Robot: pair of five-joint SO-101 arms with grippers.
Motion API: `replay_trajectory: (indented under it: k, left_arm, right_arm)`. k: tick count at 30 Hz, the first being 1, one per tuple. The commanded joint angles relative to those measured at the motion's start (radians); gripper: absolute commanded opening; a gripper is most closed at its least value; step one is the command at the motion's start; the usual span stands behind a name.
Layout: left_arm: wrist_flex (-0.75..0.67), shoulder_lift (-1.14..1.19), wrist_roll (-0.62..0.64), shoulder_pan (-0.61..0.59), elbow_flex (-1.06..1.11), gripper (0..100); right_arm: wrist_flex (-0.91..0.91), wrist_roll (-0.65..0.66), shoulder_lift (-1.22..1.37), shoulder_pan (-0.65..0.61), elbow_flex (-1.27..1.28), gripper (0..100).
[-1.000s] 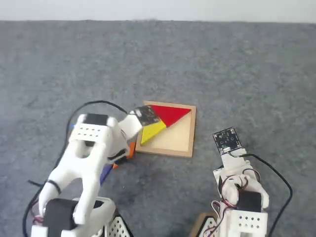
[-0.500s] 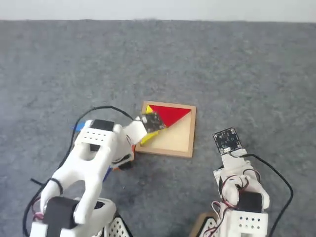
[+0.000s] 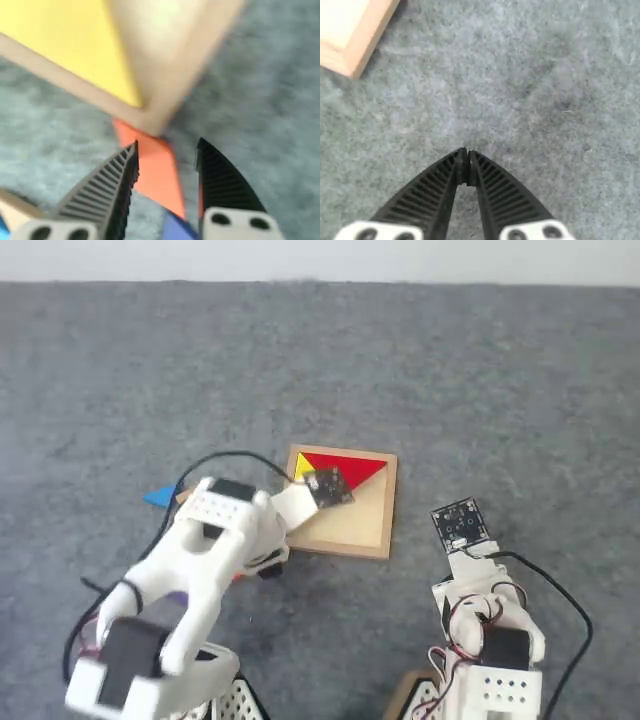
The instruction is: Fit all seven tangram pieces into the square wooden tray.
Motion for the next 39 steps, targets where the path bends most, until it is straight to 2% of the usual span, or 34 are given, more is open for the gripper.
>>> replay_trajectory:
  k: [1,5,15,28,30,35,39]
  left_arm:
    - [0.049,0.184,0.005,-0.078,-0.113,18]
    - [0.064,0.170,-0.043,-0.120,-0.108,18]
    - [0.072,-0.038,-0.115,-0.249,-0.077,14]
    - [0.063,-0.048,-0.110,-0.242,-0.050,18]
    - [0.049,-0.048,-0.077,-0.242,-0.050,18]
    - [0.009,-0.048,0.112,-0.241,-0.050,18]
    - [0.008,-0.048,0.198,-0.230,-0.048,18]
  right_arm:
    - [0.001,0.008,-0.016,-0.004,0.017,0.8]
    - [0.001,0.008,-0.016,-0.004,0.017,0.8]
    - [0.001,0.008,-0.016,-0.004,0.017,0.8]
    - [0.001,0.008,-0.016,-0.004,0.017,0.8]
    - [0.001,0.008,-0.016,-0.004,0.017,0.8]
    - [0.001,0.008,-0.016,-0.004,0.017,0.8]
    - [0.001,0.008,-0.016,-0.004,0.017,0.8]
